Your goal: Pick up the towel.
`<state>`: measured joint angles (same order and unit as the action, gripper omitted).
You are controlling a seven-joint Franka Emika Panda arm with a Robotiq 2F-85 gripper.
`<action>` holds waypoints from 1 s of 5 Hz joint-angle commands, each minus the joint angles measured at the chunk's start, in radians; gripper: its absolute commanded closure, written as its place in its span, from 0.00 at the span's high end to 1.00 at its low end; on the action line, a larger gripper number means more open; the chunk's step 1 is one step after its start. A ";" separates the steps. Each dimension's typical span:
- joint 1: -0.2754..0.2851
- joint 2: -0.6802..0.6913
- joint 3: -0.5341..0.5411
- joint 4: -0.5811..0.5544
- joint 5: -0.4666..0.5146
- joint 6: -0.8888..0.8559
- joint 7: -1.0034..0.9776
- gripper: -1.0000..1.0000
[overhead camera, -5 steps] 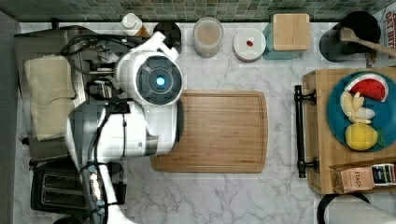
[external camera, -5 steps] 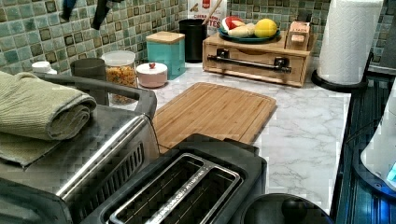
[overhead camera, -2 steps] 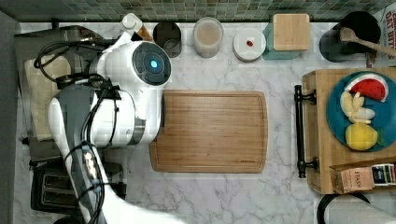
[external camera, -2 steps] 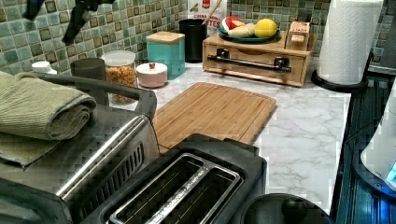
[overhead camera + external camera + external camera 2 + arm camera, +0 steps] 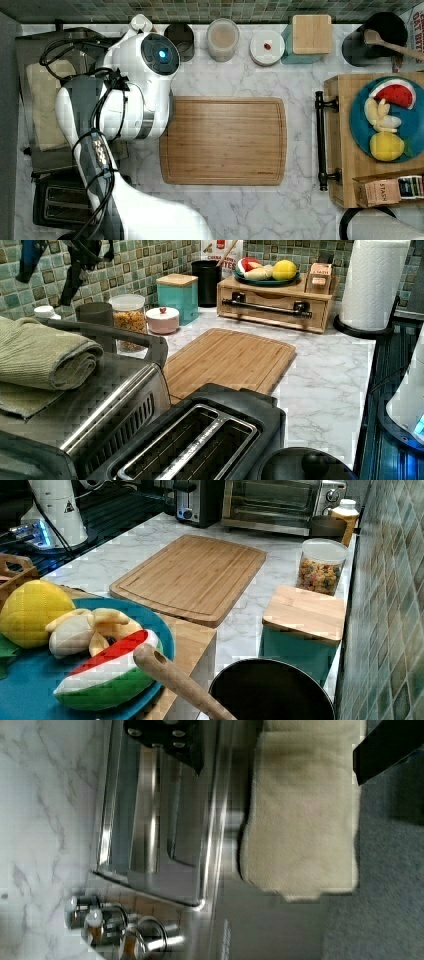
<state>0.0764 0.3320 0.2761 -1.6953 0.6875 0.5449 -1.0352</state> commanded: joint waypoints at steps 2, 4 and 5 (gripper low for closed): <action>0.036 0.006 0.093 0.156 0.052 -0.048 -0.134 1.00; 0.078 0.070 0.099 0.200 -0.067 -0.011 -0.057 1.00; 0.116 0.124 0.062 0.236 -0.141 -0.023 0.032 1.00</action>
<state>0.1528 0.4189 0.3508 -1.6201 0.6230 0.5186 -1.0820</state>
